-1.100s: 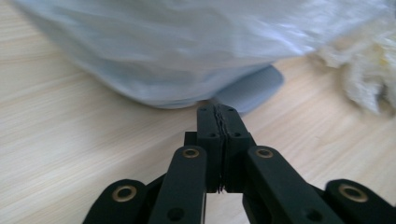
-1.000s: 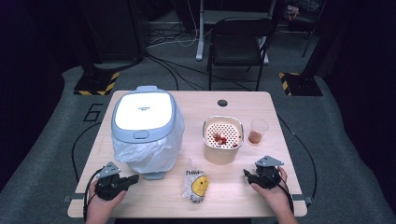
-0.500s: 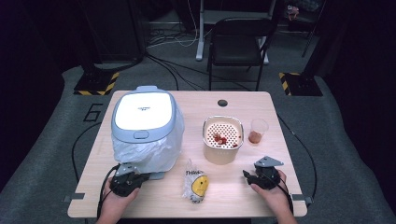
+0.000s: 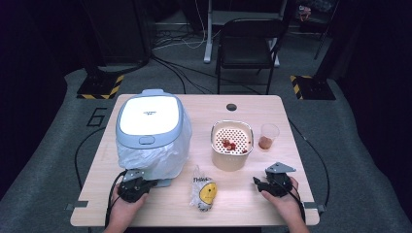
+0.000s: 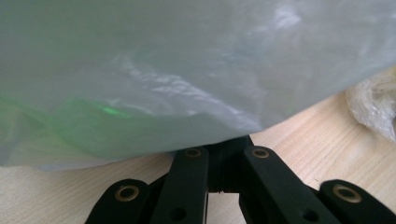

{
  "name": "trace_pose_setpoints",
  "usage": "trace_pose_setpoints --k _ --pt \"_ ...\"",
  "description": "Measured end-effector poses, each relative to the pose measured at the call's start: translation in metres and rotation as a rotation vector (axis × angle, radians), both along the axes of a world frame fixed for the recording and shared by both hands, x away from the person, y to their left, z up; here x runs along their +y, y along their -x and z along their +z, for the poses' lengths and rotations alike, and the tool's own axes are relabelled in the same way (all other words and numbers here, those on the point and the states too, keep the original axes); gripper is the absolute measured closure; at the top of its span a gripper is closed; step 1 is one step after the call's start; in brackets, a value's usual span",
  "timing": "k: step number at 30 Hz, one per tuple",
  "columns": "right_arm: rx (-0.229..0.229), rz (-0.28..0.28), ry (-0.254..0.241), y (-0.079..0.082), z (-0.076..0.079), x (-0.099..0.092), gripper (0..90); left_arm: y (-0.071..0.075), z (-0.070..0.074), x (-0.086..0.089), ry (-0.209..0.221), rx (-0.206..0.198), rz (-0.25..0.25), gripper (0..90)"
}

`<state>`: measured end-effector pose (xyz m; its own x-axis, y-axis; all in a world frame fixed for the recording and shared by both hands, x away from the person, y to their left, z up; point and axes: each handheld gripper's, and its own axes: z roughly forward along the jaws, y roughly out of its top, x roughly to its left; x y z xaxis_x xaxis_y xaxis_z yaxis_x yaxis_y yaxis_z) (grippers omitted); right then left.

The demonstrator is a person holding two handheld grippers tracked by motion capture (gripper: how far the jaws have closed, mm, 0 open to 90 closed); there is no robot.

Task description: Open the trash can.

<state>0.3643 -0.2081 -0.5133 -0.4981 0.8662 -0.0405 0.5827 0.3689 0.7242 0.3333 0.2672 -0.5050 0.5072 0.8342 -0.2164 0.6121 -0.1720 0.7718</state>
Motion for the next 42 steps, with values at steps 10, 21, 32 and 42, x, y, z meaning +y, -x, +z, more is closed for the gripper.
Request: trace_pose_setpoints --k 10,21,32,42 --pt "0.001 -0.006 -0.002 -0.001 0.0 0.0 38.9 0.006 0.001 -0.006 -0.077 -0.066 -0.044 90.0" --pt "-0.003 -0.009 -0.012 -0.001 -0.001 -0.003 38.9 0.003 -0.001 -0.011 -0.049 -0.051 -0.068 90.0" --pt "0.002 -0.012 -0.016 0.001 0.001 0.0 38.9 0.002 -0.005 -0.011 -0.062 -0.039 -0.072 90.0" --pt "-0.004 0.007 -0.018 0.003 0.003 0.002 38.9 0.0 -0.009 -0.012 -0.086 -0.045 -0.082 90.0"
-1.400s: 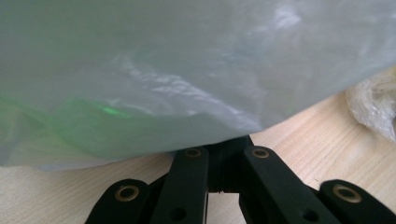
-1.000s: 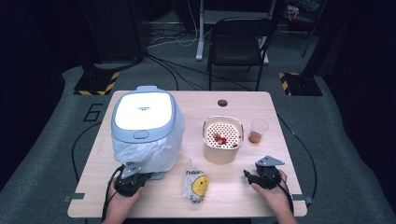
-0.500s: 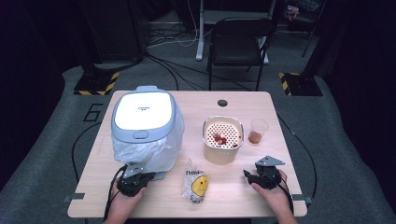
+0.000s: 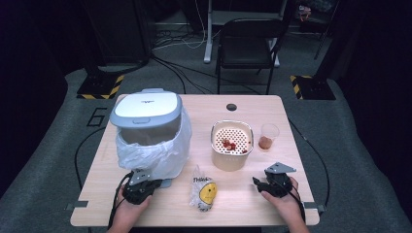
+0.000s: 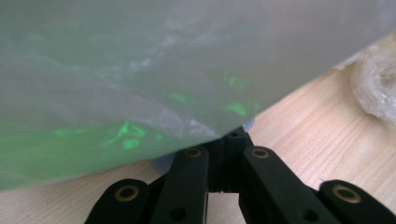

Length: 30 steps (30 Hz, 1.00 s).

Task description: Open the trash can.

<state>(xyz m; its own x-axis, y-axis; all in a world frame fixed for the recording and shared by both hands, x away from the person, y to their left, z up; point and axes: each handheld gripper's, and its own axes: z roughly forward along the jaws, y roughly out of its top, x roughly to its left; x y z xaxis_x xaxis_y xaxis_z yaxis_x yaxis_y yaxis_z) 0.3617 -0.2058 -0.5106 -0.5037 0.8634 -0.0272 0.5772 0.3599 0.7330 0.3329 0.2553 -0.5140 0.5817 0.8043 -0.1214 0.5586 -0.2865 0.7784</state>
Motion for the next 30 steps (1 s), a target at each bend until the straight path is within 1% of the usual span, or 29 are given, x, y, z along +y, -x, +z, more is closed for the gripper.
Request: trace_pose_setpoints --k 1,2,3,4,5,8,9,12,13,16,17,18,21,24,25,26,27,28,29,30 --pt "-0.003 0.006 -0.001 0.0 0.0 0.0 38.7 0.0 -0.001 -0.001 0.002 0.005 0.004 90.0" --pt "-0.002 0.009 -0.001 0.0 0.0 0.0 38.5 0.0 -0.002 -0.001 -0.012 0.008 0.005 90.0" --pt "-0.004 0.008 -0.005 0.001 0.001 0.001 38.3 -0.001 -0.002 -0.001 -0.015 0.005 -0.005 90.0" --pt "-0.005 0.007 -0.009 0.001 0.001 0.001 38.1 -0.002 -0.003 -0.001 -0.023 0.012 -0.012 90.0" --pt "-0.008 0.014 -0.008 0.001 0.002 0.001 37.8 -0.001 -0.003 -0.001 -0.017 0.02 0.003 90.0" --pt "-0.014 0.022 -0.017 0.004 0.005 0.003 36.9 -0.002 -0.004 -0.001 -0.01 0.016 0.004 90.0" --pt "-0.017 0.025 -0.02 0.004 0.006 0.004 36.6 -0.002 -0.003 -0.001 -0.018 0.02 0.001 90.0" --pt "-0.016 0.037 -0.026 0.006 0.008 0.006 36.2 -0.002 -0.003 -0.001 -0.01 0.023 0.006 90.0" --pt "-0.026 0.048 -0.032 0.008 0.011 0.009 35.4 -0.001 -0.003 -0.001 -0.013 0.021 0.008 90.0" --pt "-0.034 0.068 -0.042 0.011 0.015 0.013 33.4 -0.002 -0.003 -0.001 -0.006 0.022 0.005 90.0" --pt "-0.031 0.073 -0.047 0.011 0.016 0.014 32.4 -0.002 -0.004 -0.001 -0.002 0.024 0.01 90.0" --pt "-0.033 0.078 -0.057 0.012 0.017 0.015 31.6 -0.001 -0.003 -0.001 -0.012 0.022 0.008 90.0" --pt "-0.032 0.099 -0.071 0.015 0.023 0.019 28.5 -0.001 -0.003 -0.001 -0.014 0.016 0.004 90.0" --pt "-0.036 0.114 -0.097 0.018 0.028 0.023 26.3 -0.001 -0.003 -0.001 -0.016 0.021 0.006 90.0" --pt "-0.036 0.123 -0.101 0.02 0.03 0.024 25.8 -0.002 -0.003 -0.001 -0.016 0.023 0.002 90.0" --pt "-0.038 0.123 -0.108 0.021 0.032 0.027 25.0 -0.003 -0.003 0.0 -0.016 0.014 -0.023 90.0" --pt "-0.046 0.134 -0.106 0.023 0.035 0.029 24.2 -0.003 -0.003 0.0 -0.022 0.013 -0.033 90.0" --pt "-0.047 0.144 -0.113 0.025 0.038 0.031 23.8 -0.003 -0.003 0.0 -0.022 0.013 -0.031 90.0" --pt "-0.049 0.152 -0.114 0.026 0.04 0.033 23.2 -0.004 -0.003 0.001 -0.028 0.01 -0.043 90.0" --pt "-0.053 0.163 -0.117 0.027 0.042 0.035 22.7 -0.002 -0.002 0.0 -0.029 0.02 -0.023 90.0"
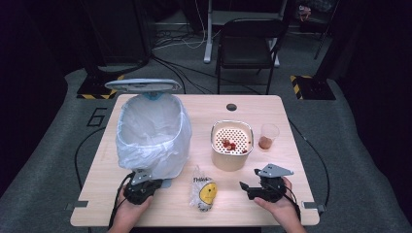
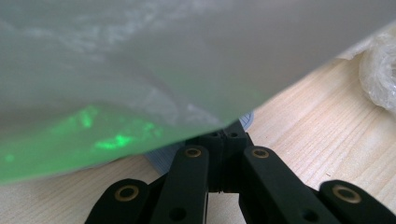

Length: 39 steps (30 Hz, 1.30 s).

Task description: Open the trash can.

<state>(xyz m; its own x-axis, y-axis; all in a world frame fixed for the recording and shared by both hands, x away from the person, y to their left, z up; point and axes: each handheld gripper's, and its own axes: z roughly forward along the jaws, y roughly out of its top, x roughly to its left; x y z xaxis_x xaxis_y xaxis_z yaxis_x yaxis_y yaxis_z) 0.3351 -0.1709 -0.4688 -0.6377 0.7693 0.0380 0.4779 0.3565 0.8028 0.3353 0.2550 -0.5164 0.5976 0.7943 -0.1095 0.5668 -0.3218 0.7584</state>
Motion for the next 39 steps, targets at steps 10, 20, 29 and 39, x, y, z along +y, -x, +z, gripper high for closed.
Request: trace_pose_setpoints --k 10,20,29,39 --pt "-0.01 0.082 0.0 0.007 0.007 0.024 20.9 0.0 -0.001 0.0 0.035 0.007 0.03 90.0" --pt "-0.022 0.166 -0.005 0.01 0.01 0.047 18.4 0.0 0.0 0.0 0.025 0.015 0.024 90.0" --pt "0.008 0.26 -0.023 0.004 0.005 0.089 19.4 0.0 0.0 -0.001 0.023 0.018 0.029 90.0" --pt "0.061 0.296 0.022 -0.008 -0.02 0.116 21.7 0.0 0.0 0.0 0.024 0.018 0.02 90.0"
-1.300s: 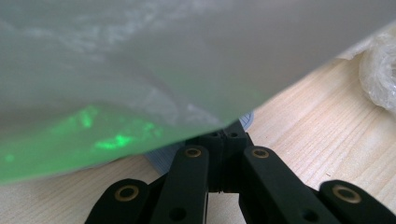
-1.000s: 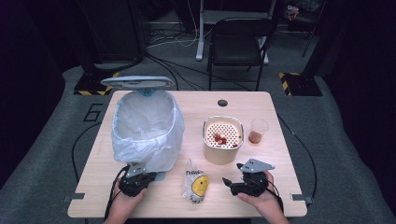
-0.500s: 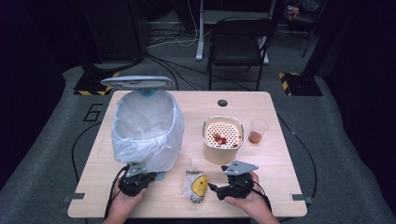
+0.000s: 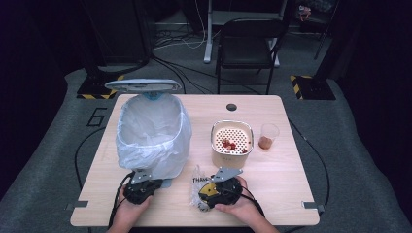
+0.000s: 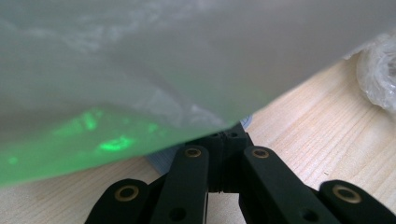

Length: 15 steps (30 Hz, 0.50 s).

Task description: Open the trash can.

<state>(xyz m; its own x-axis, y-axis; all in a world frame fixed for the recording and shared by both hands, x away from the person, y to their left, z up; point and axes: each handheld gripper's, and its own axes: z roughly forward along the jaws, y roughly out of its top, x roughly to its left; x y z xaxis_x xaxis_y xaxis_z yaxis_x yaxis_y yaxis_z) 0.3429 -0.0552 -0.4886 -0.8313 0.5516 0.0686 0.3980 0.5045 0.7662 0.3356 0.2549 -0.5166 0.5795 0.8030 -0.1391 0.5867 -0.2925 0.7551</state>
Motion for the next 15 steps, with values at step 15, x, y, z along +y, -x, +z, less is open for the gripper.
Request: trace_pose_setpoints --k 15 --pt "-0.007 0.027 0.074 -0.005 -0.023 0.009 38.3 -0.001 0.0 0.001 -0.005 -0.016 -0.03 90.0"
